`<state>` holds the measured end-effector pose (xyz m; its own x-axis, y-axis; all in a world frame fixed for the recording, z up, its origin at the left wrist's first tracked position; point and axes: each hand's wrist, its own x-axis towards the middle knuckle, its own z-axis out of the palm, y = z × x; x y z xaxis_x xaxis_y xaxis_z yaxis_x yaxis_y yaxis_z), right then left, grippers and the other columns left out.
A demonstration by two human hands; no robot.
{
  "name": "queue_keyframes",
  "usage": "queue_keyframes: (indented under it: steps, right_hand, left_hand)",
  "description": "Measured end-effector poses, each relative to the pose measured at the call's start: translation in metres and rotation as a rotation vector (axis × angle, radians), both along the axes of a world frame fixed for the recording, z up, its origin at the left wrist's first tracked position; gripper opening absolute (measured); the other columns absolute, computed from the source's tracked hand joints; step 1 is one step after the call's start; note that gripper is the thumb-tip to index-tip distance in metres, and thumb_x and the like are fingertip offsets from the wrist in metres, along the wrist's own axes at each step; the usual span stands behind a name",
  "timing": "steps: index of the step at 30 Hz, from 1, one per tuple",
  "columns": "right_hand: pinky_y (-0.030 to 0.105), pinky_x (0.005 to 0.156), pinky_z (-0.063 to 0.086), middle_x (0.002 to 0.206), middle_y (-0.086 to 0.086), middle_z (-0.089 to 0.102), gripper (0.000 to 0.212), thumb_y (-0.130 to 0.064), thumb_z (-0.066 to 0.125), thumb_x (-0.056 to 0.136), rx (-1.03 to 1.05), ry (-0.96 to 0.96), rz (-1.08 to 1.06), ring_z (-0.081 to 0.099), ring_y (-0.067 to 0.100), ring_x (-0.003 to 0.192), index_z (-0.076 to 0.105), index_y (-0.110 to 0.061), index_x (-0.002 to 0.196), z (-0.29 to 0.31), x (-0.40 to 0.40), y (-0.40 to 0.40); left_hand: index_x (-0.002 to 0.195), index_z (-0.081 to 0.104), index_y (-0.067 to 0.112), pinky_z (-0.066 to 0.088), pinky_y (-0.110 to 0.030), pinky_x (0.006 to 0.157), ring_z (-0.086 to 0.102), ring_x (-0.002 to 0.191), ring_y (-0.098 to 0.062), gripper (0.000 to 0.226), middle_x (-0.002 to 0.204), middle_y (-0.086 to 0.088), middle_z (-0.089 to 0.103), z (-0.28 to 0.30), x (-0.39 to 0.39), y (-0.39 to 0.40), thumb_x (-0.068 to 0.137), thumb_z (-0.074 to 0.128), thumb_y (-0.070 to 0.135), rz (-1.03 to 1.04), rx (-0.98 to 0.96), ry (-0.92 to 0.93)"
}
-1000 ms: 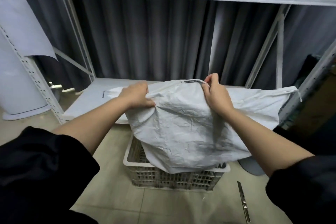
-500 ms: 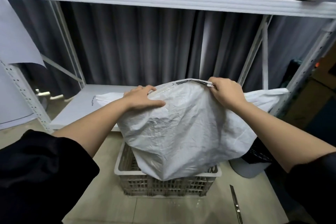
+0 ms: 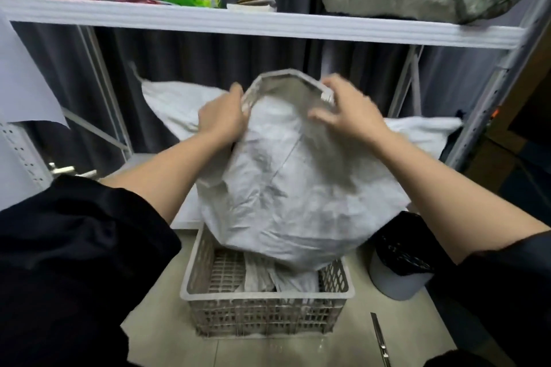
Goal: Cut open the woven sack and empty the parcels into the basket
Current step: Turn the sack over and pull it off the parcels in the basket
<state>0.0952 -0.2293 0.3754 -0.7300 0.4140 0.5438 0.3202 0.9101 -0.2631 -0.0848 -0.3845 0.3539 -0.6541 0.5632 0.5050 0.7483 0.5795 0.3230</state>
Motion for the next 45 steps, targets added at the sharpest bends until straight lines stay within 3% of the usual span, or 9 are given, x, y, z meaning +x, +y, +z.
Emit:
queue_keyframes:
  steps: [4, 10, 14, 19, 23, 29, 33, 38, 45]
  right_hand:
    - [0.034, 0.070, 0.044, 0.107, 0.013, 0.065, 0.022, -0.031, 0.059, 0.087, 0.157, -0.675, -0.152, 0.062, 0.033, 0.097, 0.061, -0.015, 0.102, -0.047, 0.006, 0.003]
    - [0.038, 0.071, 0.040, 0.106, 0.015, 0.062, 0.024, -0.006, 0.045, 0.083, 0.081, 0.101, -0.375, 0.060, 0.038, 0.093, 0.056, -0.016, 0.103, -0.018, -0.008, 0.006]
    - [0.038, 0.071, 0.039, 0.109, 0.021, 0.062, 0.022, -0.006, 0.045, 0.085, 0.007, -0.241, -0.321, 0.059, 0.041, 0.098, 0.054, -0.011, 0.104, -0.030, -0.014, -0.001]
    - [0.037, 0.066, 0.035, 0.102, 0.018, 0.065, 0.028, -0.007, 0.044, 0.082, -0.057, 0.224, -0.380, 0.058, 0.041, 0.091, 0.054, -0.016, 0.107, 0.003, -0.014, 0.000]
    - [0.040, 0.071, 0.041, 0.109, 0.023, 0.062, 0.025, -0.017, 0.049, 0.089, 0.109, -0.153, -0.334, 0.060, 0.043, 0.098, 0.050, -0.012, 0.114, -0.007, -0.009, 0.005]
    - [0.037, 0.062, 0.034, 0.090, 0.014, 0.063, 0.029, -0.008, 0.045, 0.082, 0.162, 0.149, -0.395, 0.058, 0.040, 0.082, 0.051, -0.015, 0.109, 0.022, -0.007, 0.008]
    - [0.034, 0.067, 0.037, 0.104, 0.019, 0.063, 0.021, -0.002, 0.044, 0.081, 0.117, -0.208, -0.392, 0.061, 0.040, 0.094, 0.054, -0.013, 0.096, 0.012, 0.002, 0.027]
    - [0.035, 0.066, 0.037, 0.098, 0.018, 0.063, 0.017, -0.009, 0.039, 0.085, 0.036, -0.134, -0.399, 0.059, 0.040, 0.090, 0.054, -0.012, 0.092, -0.012, 0.017, 0.033]
    - [0.040, 0.081, 0.045, 0.112, 0.022, 0.063, 0.030, -0.009, 0.040, 0.087, -0.091, 0.152, -0.489, 0.058, 0.042, 0.105, 0.062, -0.011, 0.108, 0.034, 0.008, 0.026]
  left_hand:
    - [0.110, 0.054, 0.019, 0.040, -0.036, 0.078, 0.058, 0.107, -0.035, 0.025, 0.118, -0.011, 0.062, -0.032, -0.007, -0.018, 0.095, 0.041, 0.034, 0.001, -0.475, 0.000]
    - [0.116, 0.046, 0.011, 0.037, -0.042, 0.067, 0.056, 0.098, -0.040, 0.027, 0.111, -0.018, 0.057, -0.002, 0.003, -0.011, 0.090, 0.042, 0.018, 0.059, 0.098, 0.166]
    - [0.122, 0.048, 0.015, 0.043, -0.041, 0.085, 0.055, 0.112, -0.039, 0.030, 0.124, -0.019, 0.057, -0.003, -0.007, -0.011, 0.097, 0.037, 0.026, 0.058, -0.344, 0.007]
    - [0.108, 0.046, 0.009, 0.037, -0.042, 0.068, 0.057, 0.095, -0.041, 0.020, 0.106, -0.018, 0.060, 0.030, 0.001, -0.003, 0.091, 0.041, 0.019, 0.062, 0.166, 0.155]
    - [0.119, 0.050, 0.016, 0.043, -0.043, 0.085, 0.057, 0.109, -0.039, 0.029, 0.120, -0.018, 0.060, 0.034, -0.002, 0.005, 0.094, 0.038, 0.026, 0.076, -0.179, 0.071]
    - [0.105, 0.044, 0.011, 0.036, -0.040, 0.068, 0.057, 0.095, -0.040, 0.018, 0.105, -0.017, 0.061, 0.042, -0.003, -0.005, 0.091, 0.043, 0.023, 0.033, 0.179, 0.149]
    - [0.106, 0.053, 0.017, 0.042, -0.034, 0.084, 0.055, 0.110, -0.032, 0.022, 0.122, -0.011, 0.059, 0.023, -0.020, -0.019, 0.088, 0.051, 0.031, -0.050, -0.630, 0.026]
    - [0.098, 0.059, 0.024, 0.034, -0.039, 0.089, 0.053, 0.109, -0.026, 0.015, 0.112, -0.003, 0.062, 0.034, -0.036, -0.043, 0.087, 0.048, 0.022, 0.118, -0.652, 0.238]
    - [0.108, 0.056, 0.005, 0.045, -0.042, 0.082, 0.057, 0.106, -0.045, 0.026, 0.112, -0.024, 0.062, 0.063, -0.030, -0.037, 0.086, 0.044, 0.007, 0.275, 0.129, 0.041]
